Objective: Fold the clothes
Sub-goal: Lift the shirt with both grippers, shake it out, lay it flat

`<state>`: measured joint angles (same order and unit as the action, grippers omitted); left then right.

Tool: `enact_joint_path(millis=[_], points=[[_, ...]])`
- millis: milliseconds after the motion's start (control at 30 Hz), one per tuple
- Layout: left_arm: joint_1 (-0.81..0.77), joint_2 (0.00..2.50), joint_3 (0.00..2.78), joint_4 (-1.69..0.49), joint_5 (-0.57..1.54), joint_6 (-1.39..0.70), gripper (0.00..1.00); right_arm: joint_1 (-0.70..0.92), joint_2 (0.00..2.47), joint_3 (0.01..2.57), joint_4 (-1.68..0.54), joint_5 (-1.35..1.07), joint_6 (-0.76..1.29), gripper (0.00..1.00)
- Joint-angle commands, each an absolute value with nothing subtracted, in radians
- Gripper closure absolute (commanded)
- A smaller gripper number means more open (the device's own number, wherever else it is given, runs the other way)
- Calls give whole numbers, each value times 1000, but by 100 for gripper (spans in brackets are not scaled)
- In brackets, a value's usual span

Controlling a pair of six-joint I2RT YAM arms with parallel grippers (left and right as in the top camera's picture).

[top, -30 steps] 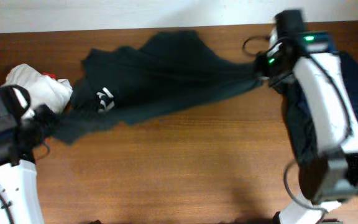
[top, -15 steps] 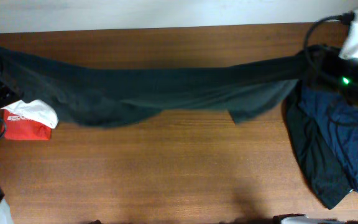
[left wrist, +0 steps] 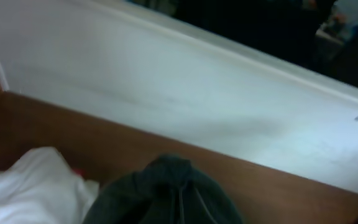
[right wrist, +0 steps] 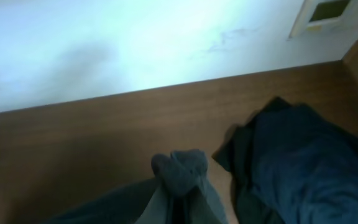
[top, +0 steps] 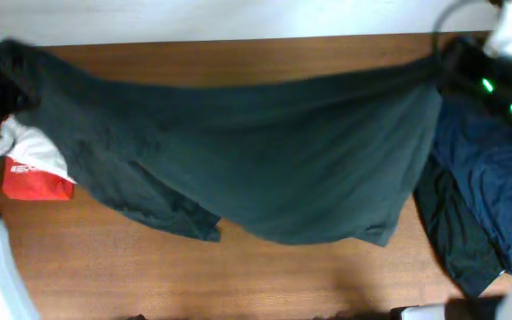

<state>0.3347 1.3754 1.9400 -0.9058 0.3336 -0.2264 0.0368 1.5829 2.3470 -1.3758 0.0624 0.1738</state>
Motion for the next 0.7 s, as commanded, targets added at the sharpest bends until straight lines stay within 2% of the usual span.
enact_joint_path(millis=[0,167,367,533,667], points=[[265,1534,1950,-786,371,-194,100,32,1736,2351,-1281,88,144,96],[198,1722,1950,-516,364,-178,100,32,1894,2351,-1046,88,142,96],[177,1803,1972,-205,170,-246,100,5,1903,2384,-763,99,165,96],[184,1803,2124,-179,134,-244,100,-56,1900,2553,-775,106,191,96],[179,1803,2283,-363,145,-206,100,-75,1900,2643,-925,107,156,96]])
